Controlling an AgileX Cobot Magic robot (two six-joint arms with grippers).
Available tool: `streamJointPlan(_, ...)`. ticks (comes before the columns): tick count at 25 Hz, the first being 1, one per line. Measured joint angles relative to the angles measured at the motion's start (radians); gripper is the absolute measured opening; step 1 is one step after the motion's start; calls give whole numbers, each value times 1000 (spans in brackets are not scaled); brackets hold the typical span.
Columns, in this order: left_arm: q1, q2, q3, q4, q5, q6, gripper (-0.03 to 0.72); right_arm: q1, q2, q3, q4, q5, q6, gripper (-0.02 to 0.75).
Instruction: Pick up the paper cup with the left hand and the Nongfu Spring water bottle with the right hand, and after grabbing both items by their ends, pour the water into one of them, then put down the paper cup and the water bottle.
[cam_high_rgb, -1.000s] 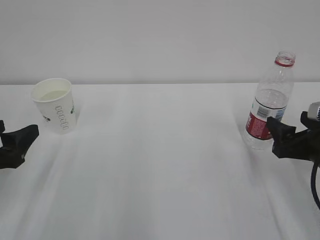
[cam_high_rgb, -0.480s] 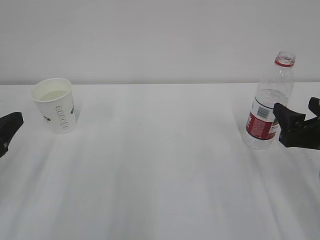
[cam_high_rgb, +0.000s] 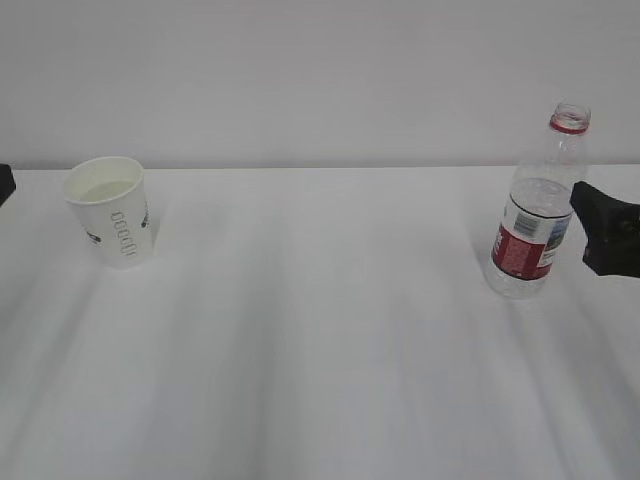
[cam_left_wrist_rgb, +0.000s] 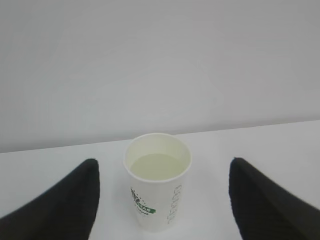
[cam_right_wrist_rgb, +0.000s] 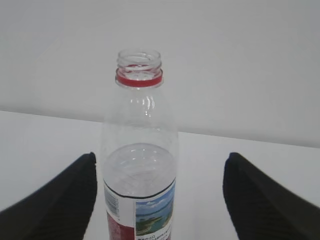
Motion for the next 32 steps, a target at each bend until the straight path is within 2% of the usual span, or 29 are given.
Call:
streamJointPlan(17,0,-425,-27,36,445,0,586,0,-330,4,6,304,-23,589)
streamJointPlan(23,0,-528,-27,36,548,0,554,0,-456,8,6,434,-23,589)
streamJointPlan(32,0,-659,-27,36,677,0,549,0,-660,10,-3,652,-23,589)
